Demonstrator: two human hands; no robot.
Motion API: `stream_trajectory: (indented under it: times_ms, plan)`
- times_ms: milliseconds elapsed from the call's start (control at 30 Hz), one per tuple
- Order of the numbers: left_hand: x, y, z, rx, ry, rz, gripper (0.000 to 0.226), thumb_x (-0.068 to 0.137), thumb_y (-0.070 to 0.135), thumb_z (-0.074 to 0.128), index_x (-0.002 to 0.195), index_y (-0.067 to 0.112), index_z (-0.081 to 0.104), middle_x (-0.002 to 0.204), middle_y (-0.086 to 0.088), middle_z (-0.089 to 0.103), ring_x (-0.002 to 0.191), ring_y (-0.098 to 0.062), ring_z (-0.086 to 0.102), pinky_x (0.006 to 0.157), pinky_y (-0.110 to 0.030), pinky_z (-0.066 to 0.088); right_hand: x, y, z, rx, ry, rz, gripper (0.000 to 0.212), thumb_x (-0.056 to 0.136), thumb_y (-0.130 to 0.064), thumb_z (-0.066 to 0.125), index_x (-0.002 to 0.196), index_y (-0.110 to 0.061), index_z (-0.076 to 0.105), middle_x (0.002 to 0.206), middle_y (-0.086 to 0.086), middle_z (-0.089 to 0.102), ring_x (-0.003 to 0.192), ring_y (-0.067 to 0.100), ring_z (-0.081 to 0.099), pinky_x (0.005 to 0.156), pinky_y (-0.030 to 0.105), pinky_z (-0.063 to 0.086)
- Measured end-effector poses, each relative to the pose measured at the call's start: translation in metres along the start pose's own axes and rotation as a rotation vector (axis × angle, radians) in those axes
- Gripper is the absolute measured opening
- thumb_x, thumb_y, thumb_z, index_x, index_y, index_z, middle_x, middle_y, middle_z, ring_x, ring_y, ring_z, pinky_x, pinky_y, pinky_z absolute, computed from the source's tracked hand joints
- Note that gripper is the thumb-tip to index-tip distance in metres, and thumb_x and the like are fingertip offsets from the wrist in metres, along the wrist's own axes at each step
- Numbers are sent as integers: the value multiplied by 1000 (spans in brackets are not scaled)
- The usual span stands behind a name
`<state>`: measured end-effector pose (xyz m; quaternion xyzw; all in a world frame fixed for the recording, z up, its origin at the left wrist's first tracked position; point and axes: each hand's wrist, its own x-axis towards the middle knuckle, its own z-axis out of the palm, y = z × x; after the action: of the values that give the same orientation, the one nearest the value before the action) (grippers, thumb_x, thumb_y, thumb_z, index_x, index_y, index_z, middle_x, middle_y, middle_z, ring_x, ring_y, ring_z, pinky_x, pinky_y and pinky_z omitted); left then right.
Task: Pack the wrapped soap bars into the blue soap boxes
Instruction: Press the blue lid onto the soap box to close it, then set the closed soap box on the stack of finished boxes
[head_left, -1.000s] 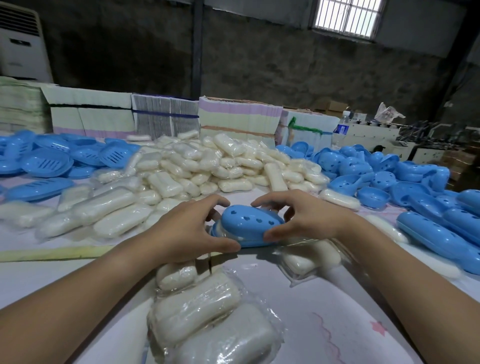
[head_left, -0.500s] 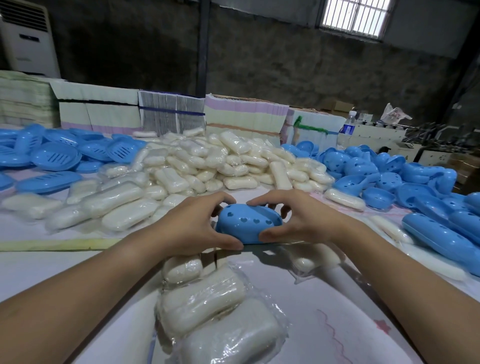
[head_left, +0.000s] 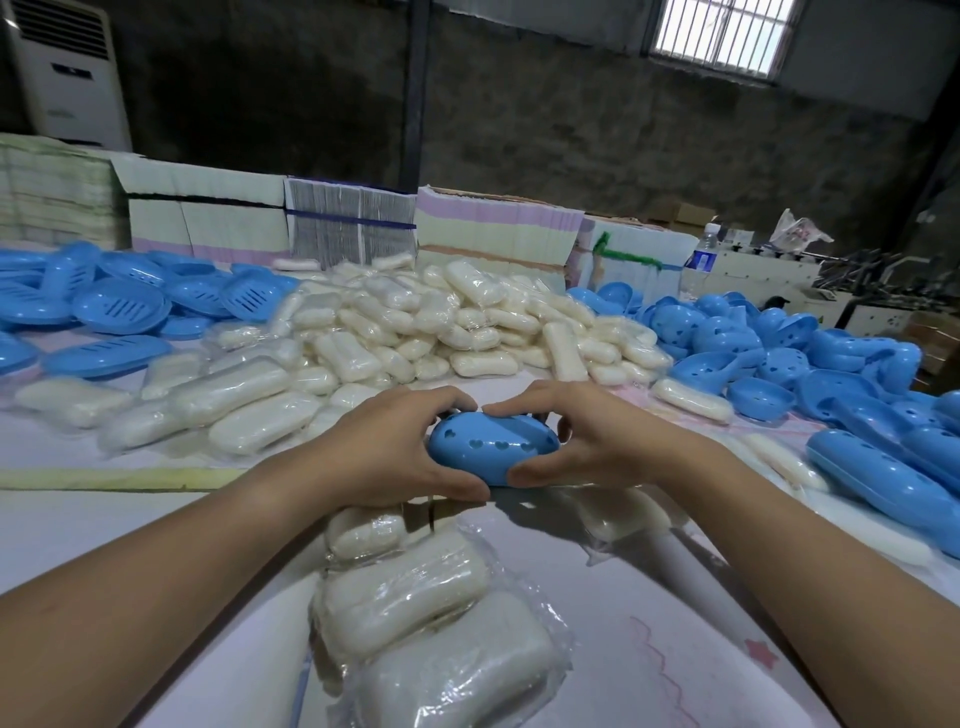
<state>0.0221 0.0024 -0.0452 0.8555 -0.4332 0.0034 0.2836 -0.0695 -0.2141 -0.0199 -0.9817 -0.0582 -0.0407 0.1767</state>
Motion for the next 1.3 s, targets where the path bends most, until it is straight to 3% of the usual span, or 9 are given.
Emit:
stream_trajectory:
  times_ms: [233,333,467,567,867,967,1100,1167,1300]
  plan:
    - [1,-6,1,4,-13,-18,70,69,65,77,130,49,48,122,15,58,109,-8,55,97,-37,49,-6,7,0,51,-6,-52,68,71,-45,79,131,-54,48,121,-35,54,111,-11,48,80,1,34]
    - [2,-7,2,24,-13,-18,66,73,68,71,131,51,44,122,14,58,107,-8,55,94,-34,49,-5,7,0,-20,23,-47,64,74,-47,75,132,-51,48,122,-27,58,107,-4,52,80,12,39]
    - [0,-7,1,-47,57,28,52,76,59,74,121,47,52,105,25,60,90,8,54,72,-20,42,-6,3,-2,-9,125,-48,48,80,-55,55,126,-41,59,107,-19,64,91,1,56,77,26,47]
    - [-1,-6,0,-59,108,54,39,78,46,77,112,43,59,98,24,61,84,5,55,76,-29,48,-7,0,-3,31,146,-50,44,84,-55,54,122,-37,62,104,-18,65,89,2,57,77,27,48]
    - [-2,-5,0,75,177,69,36,84,56,65,116,44,54,96,25,53,94,-4,49,83,-38,48,-6,-6,-6,-178,219,-129,45,82,-39,75,124,-33,60,110,-13,69,97,8,61,85,36,51]
    - [-4,-4,-1,127,217,118,39,85,62,59,120,45,53,93,30,50,95,-3,45,81,-35,46,-9,-4,-7,-81,218,-97,47,78,-41,76,123,-37,60,110,-18,67,98,3,59,86,34,51]
    - [-8,1,-5,153,311,247,42,84,62,54,123,49,47,112,27,59,102,-5,51,75,-35,49,-12,-6,-9,278,129,-69,51,77,-57,66,125,-42,58,115,-18,63,104,6,61,84,20,50]
    - [-9,4,-7,178,358,286,40,87,60,57,124,49,46,115,26,60,101,-5,51,69,-33,49,-10,-9,-8,398,83,-59,47,81,-50,66,127,-42,56,113,-14,63,99,8,64,81,20,51]
    - [-6,6,-6,212,374,255,55,81,59,60,132,46,48,120,27,59,109,0,42,69,-32,46,-10,-13,-11,410,74,-39,38,81,-49,65,117,-55,53,101,-16,61,87,6,64,74,17,52]
